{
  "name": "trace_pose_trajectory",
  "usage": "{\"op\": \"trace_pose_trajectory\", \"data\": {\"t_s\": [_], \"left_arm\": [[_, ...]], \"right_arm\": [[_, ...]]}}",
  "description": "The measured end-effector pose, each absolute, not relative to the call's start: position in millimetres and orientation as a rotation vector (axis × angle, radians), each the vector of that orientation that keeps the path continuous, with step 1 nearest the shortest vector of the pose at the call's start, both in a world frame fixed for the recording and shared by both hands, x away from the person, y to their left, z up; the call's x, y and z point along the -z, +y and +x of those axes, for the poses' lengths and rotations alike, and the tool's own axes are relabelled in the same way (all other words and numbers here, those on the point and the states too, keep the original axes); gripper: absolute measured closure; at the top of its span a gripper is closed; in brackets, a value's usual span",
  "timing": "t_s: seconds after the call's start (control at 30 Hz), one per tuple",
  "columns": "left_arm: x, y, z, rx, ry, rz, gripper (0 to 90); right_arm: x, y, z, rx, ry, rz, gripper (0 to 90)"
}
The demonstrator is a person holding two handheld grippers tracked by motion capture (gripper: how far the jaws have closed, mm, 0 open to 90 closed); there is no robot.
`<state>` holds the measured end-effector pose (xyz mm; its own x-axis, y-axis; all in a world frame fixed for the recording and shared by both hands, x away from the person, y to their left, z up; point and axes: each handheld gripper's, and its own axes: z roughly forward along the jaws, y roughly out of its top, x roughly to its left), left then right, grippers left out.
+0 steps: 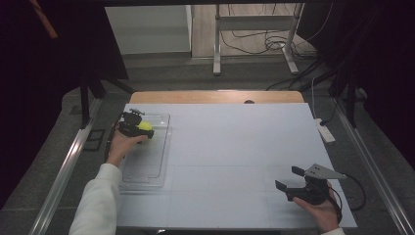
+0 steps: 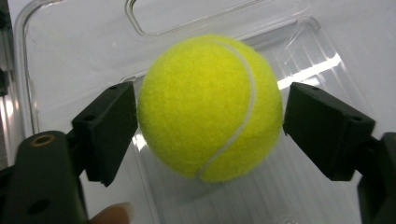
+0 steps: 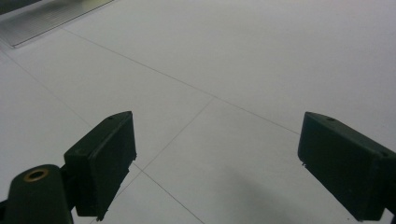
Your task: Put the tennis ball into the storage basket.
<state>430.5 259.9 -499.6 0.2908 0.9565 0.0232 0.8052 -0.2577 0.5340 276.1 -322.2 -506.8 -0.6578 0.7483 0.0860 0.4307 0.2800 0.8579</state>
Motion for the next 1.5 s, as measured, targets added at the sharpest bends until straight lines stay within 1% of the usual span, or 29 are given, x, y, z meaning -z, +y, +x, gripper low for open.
{"op": "trace_pose_trajectory", "data": {"t_s": [0.13, 0.27, 0.5, 0.63, 1.03, 1.23, 1.5], "left_arm": [[493.7, 261.9, 427.4, -0.468, 1.546, 2.087, 13.0], [483.1, 264.9, 419.6, -0.471, 1.489, 2.016, 11.3], [473.3, 268.6, 407.4, -0.497, 1.413, 1.957, 11.3], [469.1, 270.7, 396.7, -0.479, 1.361, 1.926, 11.4], [462.9, 272.1, 378.9, -0.424, 1.282, 1.870, 12.4], [459.6, 268.9, 369.9, -0.414, 1.242, 1.852, 12.5], [461.2, 266.7, 349.1, -0.400, 1.216, 1.834, 12.8]], "right_arm": [[506.8, -322.4, 276.3, -1.328, 2.219, 1.073, 11.4], [506.9, -322.6, 276.4, -1.331, 2.218, 1.072, 11.4], [506.7, -322.3, 276.4, -1.330, 2.219, 1.072, 11.4], [506.9, -322.7, 277.0, -1.330, 2.219, 1.071, 11.4], [507.2, -323.9, 277.6, -1.338, 2.216, 1.075, 11.5], [507.4, -324.1, 278.3, -1.331, 2.212, 1.083, 11.6], [507.9, -323.7, 279.1, -1.327, 2.214, 1.088, 11.6]]}}
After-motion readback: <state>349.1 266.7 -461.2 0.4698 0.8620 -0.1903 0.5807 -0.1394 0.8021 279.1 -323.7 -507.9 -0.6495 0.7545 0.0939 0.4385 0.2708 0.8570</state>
